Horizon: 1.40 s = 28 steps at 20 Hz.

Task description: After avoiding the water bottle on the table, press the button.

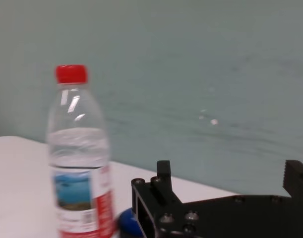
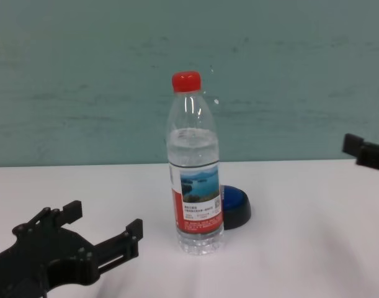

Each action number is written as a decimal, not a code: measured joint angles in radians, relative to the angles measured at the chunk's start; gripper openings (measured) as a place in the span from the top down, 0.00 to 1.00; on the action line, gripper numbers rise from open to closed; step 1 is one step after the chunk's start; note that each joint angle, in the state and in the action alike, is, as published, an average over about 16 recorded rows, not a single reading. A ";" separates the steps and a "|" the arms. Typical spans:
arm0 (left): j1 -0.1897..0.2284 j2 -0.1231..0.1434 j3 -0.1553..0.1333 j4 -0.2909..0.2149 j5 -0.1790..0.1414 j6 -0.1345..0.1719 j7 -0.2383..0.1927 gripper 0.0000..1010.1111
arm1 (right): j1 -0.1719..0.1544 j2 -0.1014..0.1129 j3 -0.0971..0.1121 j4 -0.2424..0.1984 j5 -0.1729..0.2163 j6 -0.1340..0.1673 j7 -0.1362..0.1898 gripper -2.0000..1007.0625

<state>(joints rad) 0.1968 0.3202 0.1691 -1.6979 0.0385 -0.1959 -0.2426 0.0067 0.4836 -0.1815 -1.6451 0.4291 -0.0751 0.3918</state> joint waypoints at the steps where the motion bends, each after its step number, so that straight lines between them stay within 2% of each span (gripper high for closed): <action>1: 0.000 0.000 0.000 0.000 0.000 0.000 0.000 0.01 | -0.003 -0.005 -0.006 -0.003 -0.003 0.000 0.002 0.00; 7: 0.000 0.000 0.000 0.000 0.000 0.000 0.000 0.01 | 0.000 -0.023 -0.051 0.006 -0.008 0.011 0.027 0.00; 14: 0.000 0.000 0.000 0.000 0.000 0.000 0.000 0.01 | 0.012 -0.032 -0.092 0.042 0.018 0.036 0.056 0.00; 21: 0.000 0.000 0.000 0.000 0.000 0.000 0.000 0.01 | 0.013 -0.033 -0.106 0.070 0.067 0.045 0.070 0.00; 28: 0.000 0.000 0.000 0.000 0.000 0.000 0.000 0.01 | 0.015 -0.033 -0.110 0.087 0.099 0.036 0.069 0.00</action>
<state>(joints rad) 0.1968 0.3202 0.1691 -1.6979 0.0385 -0.1959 -0.2426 0.0221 0.4509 -0.2915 -1.5577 0.5284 -0.0389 0.4606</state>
